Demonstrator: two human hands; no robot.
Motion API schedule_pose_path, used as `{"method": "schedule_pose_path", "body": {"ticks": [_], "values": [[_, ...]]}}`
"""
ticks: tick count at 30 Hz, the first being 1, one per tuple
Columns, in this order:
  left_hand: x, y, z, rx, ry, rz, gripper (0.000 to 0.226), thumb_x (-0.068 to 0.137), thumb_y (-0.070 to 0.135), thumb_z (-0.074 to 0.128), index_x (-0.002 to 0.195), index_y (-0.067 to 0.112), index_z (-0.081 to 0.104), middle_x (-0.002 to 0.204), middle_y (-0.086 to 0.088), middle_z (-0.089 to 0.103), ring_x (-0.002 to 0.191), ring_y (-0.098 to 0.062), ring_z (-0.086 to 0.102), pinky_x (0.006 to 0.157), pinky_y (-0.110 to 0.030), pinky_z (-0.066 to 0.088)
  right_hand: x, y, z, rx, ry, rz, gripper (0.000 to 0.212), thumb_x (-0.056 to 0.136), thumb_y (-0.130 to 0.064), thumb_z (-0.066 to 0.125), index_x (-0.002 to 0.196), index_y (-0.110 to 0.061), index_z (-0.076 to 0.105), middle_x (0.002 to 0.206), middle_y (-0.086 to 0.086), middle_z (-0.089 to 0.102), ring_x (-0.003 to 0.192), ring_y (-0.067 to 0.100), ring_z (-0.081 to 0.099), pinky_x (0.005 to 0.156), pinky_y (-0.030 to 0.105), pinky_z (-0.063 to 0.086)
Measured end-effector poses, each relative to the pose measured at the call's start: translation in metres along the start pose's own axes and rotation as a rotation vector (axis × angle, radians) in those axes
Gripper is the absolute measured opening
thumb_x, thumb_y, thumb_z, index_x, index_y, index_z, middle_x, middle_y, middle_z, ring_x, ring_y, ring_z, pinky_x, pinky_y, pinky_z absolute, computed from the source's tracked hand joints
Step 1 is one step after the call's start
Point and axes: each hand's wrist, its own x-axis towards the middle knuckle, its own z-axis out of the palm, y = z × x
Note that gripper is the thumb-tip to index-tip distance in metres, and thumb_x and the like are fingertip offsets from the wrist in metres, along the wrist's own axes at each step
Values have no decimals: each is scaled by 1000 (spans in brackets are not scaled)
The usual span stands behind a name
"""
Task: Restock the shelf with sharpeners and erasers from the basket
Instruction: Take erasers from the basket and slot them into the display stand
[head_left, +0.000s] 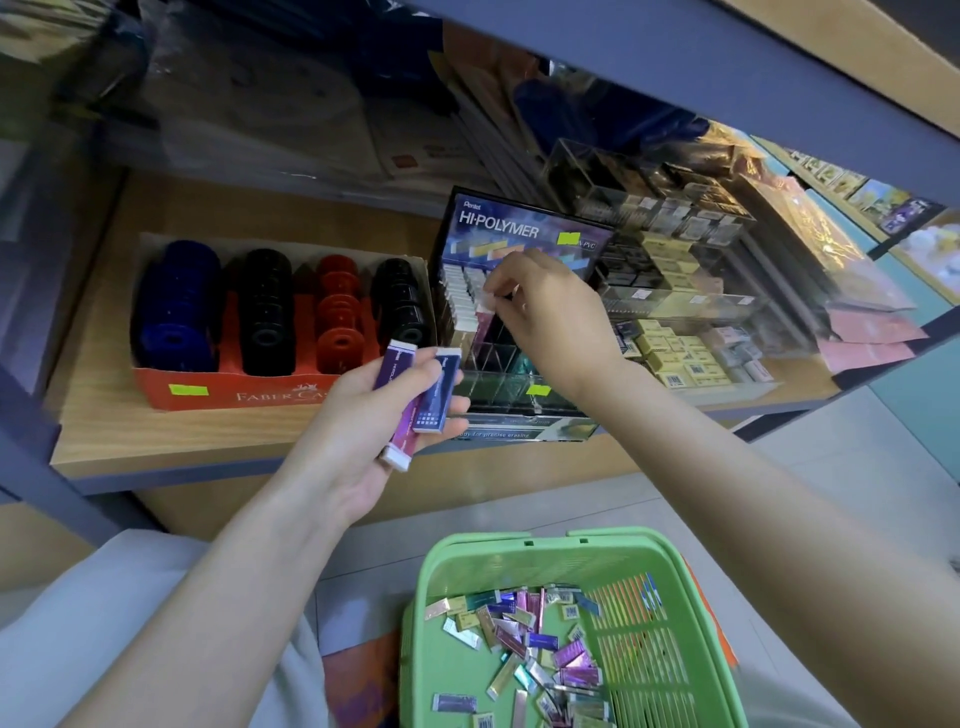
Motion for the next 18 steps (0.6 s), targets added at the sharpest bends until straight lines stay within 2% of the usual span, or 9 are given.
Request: {"method": "schedule_pose_path", "body": {"ticks": [2,5,7,9,12,15,18], "values": [[0,-1,-1,32,11,23,15,92,10,58,105,12,65,86,-9,69,60,-10,69,50,-19,53,-9,-9,-6,187,48,31,8,93,-12,56,97,-9,62,90,-5,57,73,5,51,66,22,39],[1,-2,-1,109,6,76,14,91,12,59,102,16,67,82,-5,69,58,-8,67,49,-18,51,-30,-27,-15,426,-71,52,9,94,-15,55,96,-14,63,78,-14,55,68,-3,52,64,10,38],[1,-4,-1,155,8,117,12,90,11,60,98,17,67,79,-4,70,57,-8,67,48,-19,51,-41,-35,-17,515,-211,97,8,93,-21,57,98,-17,63,77,-9,59,68,4,56,63,15,44],[0,-6,1,200,17,152,9,91,11,61,94,18,66,74,-2,70,56,-8,66,46,-20,51,-46,-37,-18,603,-298,187,13,90,-26,63,101,-19,61,78,2,62,67,15,59,65,27,49],[-1,-7,3,243,7,153,7,93,18,58,93,15,64,67,0,68,50,-11,63,39,-20,44,-45,-36,-22,786,-286,314,16,88,-14,65,103,-15,58,72,1,57,63,10,59,60,24,50],[0,-11,2,364,-37,115,22,95,30,53,86,10,56,48,-2,54,34,-12,36,38,-21,21,-45,-31,-28,918,-227,406,13,89,-4,61,99,-11,57,73,2,59,64,11,63,65,22,55],[0,-13,2,409,-84,103,24,96,29,52,80,12,50,44,0,42,33,-10,25,37,-19,17,-54,-26,-36,932,-253,404,10,90,-1,59,92,-11,58,75,4,62,66,12,66,68,24,56]]}}
